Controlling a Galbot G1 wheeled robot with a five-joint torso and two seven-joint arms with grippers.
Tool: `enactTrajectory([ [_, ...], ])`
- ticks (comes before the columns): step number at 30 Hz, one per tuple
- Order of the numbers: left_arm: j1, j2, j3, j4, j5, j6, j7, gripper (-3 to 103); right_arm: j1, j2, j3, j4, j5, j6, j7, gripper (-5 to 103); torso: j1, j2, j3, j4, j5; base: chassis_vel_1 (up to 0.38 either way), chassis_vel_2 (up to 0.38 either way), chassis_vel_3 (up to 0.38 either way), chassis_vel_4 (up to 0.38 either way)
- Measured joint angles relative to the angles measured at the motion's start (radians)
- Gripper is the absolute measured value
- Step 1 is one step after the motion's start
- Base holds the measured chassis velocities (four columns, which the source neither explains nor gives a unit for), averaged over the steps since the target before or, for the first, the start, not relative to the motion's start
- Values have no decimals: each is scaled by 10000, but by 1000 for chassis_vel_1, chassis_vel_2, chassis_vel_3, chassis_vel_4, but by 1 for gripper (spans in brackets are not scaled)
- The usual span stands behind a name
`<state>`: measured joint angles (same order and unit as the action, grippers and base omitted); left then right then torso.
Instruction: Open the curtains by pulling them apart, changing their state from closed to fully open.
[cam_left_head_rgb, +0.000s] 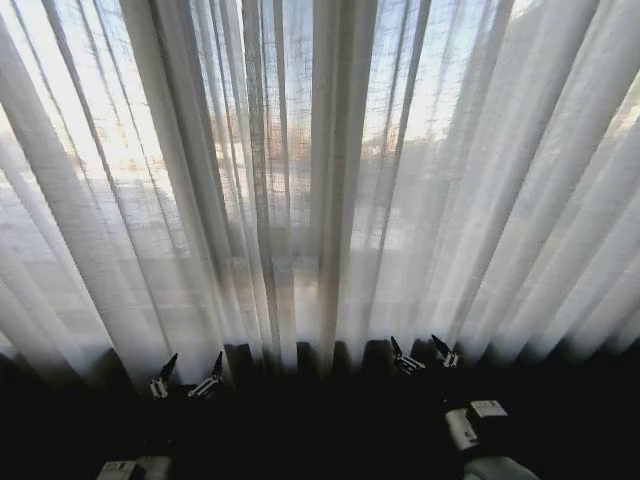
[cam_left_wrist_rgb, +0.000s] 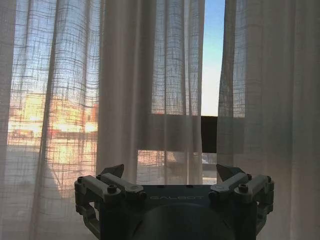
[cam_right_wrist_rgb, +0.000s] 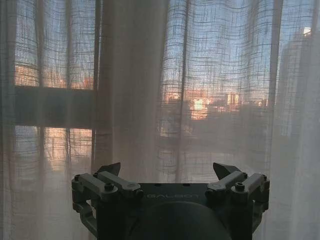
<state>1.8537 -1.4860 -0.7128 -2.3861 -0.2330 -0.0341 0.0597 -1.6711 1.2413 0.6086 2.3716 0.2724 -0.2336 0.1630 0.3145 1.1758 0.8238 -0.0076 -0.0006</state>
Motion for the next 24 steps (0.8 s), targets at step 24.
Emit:
enactTrajectory([
  [24,6,-33,-198,156,-50,185,-47,100,1202,93,-1509,-1450,-234,83,15,100,-12,4,-4,-2,14,5,237,-2,-248],
])
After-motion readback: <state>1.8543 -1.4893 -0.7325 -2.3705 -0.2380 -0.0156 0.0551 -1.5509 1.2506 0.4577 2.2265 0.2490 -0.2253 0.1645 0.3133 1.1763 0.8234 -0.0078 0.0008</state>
